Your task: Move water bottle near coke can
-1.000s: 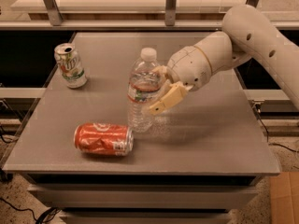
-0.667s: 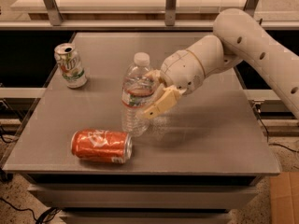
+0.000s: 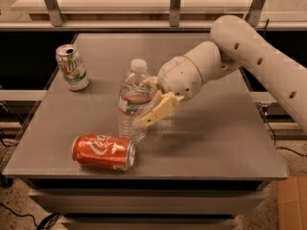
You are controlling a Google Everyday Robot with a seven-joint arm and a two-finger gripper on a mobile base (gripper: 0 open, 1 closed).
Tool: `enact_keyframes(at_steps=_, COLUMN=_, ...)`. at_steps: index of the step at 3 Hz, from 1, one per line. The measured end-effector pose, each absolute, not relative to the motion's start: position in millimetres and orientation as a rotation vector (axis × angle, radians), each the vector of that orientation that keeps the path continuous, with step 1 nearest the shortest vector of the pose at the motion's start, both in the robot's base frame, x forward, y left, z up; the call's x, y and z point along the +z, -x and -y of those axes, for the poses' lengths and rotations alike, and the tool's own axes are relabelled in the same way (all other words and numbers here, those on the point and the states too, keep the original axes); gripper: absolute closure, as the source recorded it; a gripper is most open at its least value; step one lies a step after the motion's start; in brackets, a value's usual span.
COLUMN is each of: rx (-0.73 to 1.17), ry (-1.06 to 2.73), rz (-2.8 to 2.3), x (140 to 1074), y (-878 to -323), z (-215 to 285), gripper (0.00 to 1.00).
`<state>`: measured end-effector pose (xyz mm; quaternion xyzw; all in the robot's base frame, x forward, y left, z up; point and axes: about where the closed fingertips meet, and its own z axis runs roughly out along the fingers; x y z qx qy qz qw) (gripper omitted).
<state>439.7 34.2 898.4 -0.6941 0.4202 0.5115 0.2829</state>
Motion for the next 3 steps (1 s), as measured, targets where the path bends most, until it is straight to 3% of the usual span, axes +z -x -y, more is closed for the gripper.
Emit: enact_keyframes(at_steps=3, rx=1.394, ry=1.860, rz=-1.116, x=896.5, y=-441.1, z=-37.2, gripper=0.22)
